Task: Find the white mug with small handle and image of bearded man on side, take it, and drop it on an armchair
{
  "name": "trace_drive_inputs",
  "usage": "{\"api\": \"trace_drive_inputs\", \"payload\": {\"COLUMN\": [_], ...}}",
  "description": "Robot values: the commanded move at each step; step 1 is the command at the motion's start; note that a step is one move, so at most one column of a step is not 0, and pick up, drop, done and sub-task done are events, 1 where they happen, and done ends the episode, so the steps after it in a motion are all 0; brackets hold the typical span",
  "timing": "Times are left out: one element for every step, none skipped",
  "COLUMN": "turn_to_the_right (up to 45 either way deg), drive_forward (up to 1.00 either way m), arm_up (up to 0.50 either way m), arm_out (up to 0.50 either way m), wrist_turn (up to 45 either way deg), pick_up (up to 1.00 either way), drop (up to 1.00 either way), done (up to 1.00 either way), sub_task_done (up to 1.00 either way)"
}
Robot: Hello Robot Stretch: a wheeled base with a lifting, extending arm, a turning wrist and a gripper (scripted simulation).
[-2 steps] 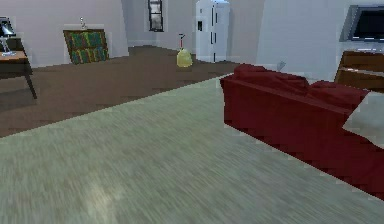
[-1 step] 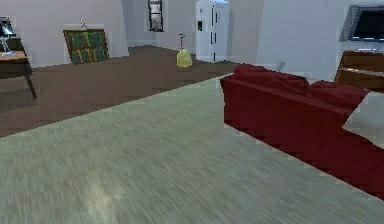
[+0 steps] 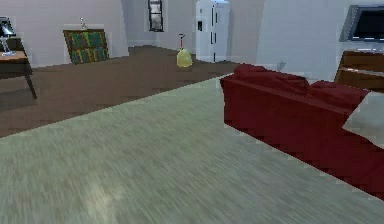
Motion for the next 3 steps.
{"api": "trace_drive_inputs", "payload": {"turn_to_the_right": [0.0,0.0,0.0], "drive_forward": [0.0,0.0,0.0], "arm_up": [0.0,0.0,-0.34], "arm_out": [0.0,0.0,0.0], "wrist_turn": [45.0,27.0,0.0], "pick_up": [0.0,0.0,0.0], "drop": [0.0,0.0,0.0], "done": [0.0,0.0,0.0], "sub_task_done": [0.0,0.0,0.0]}}
